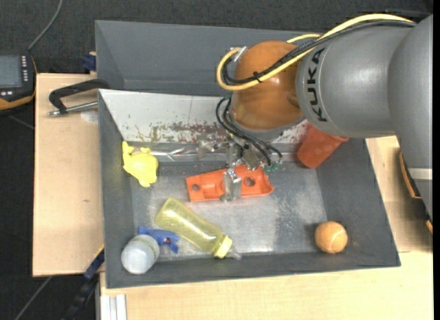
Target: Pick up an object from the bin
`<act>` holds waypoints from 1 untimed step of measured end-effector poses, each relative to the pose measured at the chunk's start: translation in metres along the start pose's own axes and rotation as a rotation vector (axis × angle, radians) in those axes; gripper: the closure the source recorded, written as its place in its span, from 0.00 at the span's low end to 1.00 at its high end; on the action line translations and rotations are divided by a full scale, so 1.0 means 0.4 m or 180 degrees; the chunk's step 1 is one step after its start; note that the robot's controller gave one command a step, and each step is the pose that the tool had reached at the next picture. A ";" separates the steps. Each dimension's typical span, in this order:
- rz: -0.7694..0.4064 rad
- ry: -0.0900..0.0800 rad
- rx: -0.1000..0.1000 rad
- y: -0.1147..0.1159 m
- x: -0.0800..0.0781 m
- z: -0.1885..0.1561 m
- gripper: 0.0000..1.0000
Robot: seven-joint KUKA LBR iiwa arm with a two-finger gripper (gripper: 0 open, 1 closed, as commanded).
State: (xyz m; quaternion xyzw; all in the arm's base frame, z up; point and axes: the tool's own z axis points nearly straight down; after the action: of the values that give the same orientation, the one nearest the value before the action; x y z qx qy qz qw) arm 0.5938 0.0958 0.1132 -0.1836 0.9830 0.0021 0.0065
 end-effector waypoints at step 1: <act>0.0003 0.0019 -0.0004 0.000 0.005 0.006 0.00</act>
Offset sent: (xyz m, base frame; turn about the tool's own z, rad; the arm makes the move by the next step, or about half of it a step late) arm -0.0350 -0.0118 -0.0432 0.0932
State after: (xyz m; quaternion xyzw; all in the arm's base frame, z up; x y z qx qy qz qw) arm 0.5919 0.0952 0.1107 -0.1832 0.9831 0.0022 0.0034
